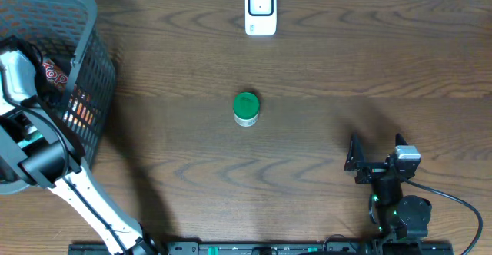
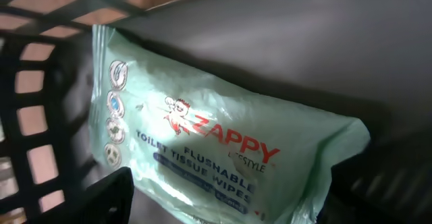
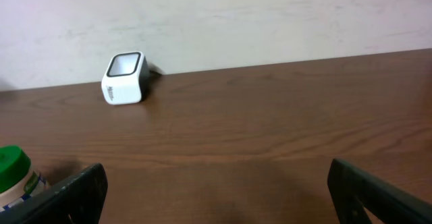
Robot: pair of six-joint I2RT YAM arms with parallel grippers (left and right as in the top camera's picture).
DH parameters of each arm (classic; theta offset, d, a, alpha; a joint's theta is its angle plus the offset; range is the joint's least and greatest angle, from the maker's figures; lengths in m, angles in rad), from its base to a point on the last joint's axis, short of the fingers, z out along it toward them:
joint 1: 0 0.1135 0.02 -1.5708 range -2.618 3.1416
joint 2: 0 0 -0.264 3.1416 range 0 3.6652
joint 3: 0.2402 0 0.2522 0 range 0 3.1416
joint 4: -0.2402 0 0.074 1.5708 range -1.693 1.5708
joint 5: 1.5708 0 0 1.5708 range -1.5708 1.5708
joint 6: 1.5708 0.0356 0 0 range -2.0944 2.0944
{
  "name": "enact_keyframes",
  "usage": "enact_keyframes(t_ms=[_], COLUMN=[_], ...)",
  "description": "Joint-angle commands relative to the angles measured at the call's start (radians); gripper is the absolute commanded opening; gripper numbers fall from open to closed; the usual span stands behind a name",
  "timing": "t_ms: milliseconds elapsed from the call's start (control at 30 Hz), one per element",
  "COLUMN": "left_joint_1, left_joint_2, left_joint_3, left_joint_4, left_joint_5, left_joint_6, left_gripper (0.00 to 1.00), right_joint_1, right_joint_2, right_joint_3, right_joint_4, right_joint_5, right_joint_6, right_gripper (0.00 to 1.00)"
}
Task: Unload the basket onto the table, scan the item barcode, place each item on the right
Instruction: 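Reach the left gripper into the basket and grasp the mint-green tissue pack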
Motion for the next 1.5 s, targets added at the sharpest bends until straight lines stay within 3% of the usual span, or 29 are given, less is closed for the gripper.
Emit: enact_keyframes(t_ms=[0, 100, 200, 467, 633, 800, 1067, 1400, 1433, 1467], left_joint_1=[0.023, 0.023, 0.023, 0.019, -0.007, -0.041, -0.104, -0.156, -0.156, -0.156], left_joint_2=[0.079, 0.079, 0.079, 0.03, -0.125, -0.339, -0.673, -0.813, -0.806, -0.798], left_joint_3=[-0.13, -0.19, -0.24, -0.221, -0.174, -0.167, -0.167, -0.171, -0.174, -0.18], left_joint_4=[0.002, 0.019, 0.032, -0.046, -0.062, -0.018, 0.092, 0.138, 0.132, 0.127], left_joint_5=[0.028, 0.028, 0.028, 0.028, 0.029, 0.046, 0.223, 0.216, 0.216, 0.211], left_joint_6=[0.011, 0.015, 0.014, 0.031, 0.089, 0.094, 0.106, 0.12, 0.12, 0.12], left_gripper=[0.7, 0.42, 0.08, 0.08, 0.07, 0.07, 0.07, 0.07, 0.09, 0.36], right_joint_1=[0.008, 0.008, 0.008, 0.008, 0.008, 0.008, 0.008, 0.008, 0.008, 0.008], right_joint_2=[-0.005, -0.005, -0.005, -0.005, -0.005, -0.005, -0.005, -0.005, -0.005, -0.005], right_joint_3=[-0.002, -0.002, -0.002, -0.002, -0.002, -0.002, -0.002, -0.002, -0.002, -0.002], right_joint_4=[-0.003, -0.004, -0.003, -0.003, -0.003, -0.003, -0.003, -0.003, -0.003, -0.003], right_joint_5=[0.004, 0.004, 0.004, 0.004, 0.004, 0.004, 0.004, 0.004, 0.004, 0.004], right_joint_6=[0.001, 0.001, 0.001, 0.001, 0.001, 0.001, 0.001, 0.001, 0.001, 0.001], right_gripper=[0.99, 0.99, 0.99, 0.99, 0.99, 0.99, 0.99, 0.99, 1.0, 0.99])
